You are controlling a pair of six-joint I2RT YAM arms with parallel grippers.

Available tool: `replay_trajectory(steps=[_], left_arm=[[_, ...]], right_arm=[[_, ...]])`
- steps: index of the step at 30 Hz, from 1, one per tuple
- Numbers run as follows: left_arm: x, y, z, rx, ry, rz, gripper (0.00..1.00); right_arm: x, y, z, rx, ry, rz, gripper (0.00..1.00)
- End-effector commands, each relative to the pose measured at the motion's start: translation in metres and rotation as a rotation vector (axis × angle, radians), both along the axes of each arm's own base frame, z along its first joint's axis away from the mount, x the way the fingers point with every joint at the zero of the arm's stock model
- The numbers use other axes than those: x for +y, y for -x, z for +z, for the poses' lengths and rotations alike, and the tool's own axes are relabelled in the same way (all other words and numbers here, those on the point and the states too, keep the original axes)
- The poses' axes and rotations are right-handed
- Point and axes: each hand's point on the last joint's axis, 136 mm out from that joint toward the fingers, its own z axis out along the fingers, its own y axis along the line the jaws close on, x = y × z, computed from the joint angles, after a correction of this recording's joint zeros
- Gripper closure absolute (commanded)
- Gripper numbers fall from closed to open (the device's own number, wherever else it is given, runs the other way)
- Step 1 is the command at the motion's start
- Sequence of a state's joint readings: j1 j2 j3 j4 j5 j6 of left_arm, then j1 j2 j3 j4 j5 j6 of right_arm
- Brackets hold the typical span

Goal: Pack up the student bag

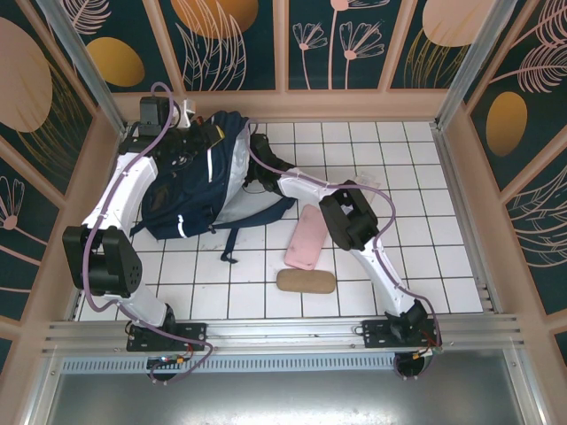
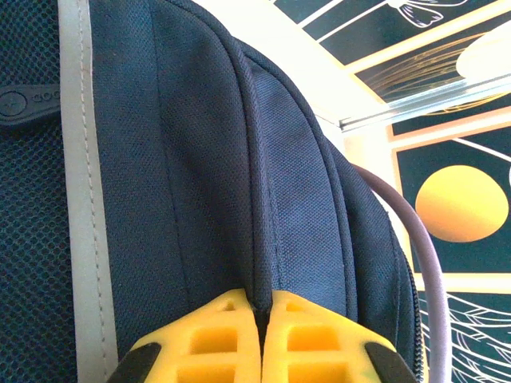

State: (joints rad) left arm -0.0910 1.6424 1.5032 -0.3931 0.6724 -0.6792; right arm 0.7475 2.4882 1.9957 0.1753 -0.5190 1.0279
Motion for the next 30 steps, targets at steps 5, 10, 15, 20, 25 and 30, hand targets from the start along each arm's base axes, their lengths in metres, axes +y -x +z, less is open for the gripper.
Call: replay_trajectory(steps=[5,10,15,20,25,30], left_arm=[[-0.009,0.007,0.078,-0.250,0.085,-0.091,1.00],[-0.006,0.006,0.076,-0.245,0.084,-0.085,1.00],[-0.003,0.003,0.072,-0.243,0.069,-0.075,1.00],[0.000,0.001,0.058,-0.222,0.038,-0.062,1.00],[0.015,-0.003,0.022,-0.171,-0.092,-0.002,1.00],[0.031,-0.002,-0.024,-0.118,-0.218,0.034,0.98]], right_arm=[[-0.013,0.012,0.086,-0.177,-0.058,0.036,0.58],[-0.034,0.016,0.088,-0.181,-0.008,0.003,0.56],[-0.062,0.022,0.070,-0.153,0.053,-0.042,0.55],[-0.096,0.030,0.051,-0.132,0.125,-0.094,0.51],[-0.139,0.042,0.034,-0.111,0.214,-0.172,0.49],[-0.192,0.060,0.024,-0.091,0.302,-0.257,0.47]])
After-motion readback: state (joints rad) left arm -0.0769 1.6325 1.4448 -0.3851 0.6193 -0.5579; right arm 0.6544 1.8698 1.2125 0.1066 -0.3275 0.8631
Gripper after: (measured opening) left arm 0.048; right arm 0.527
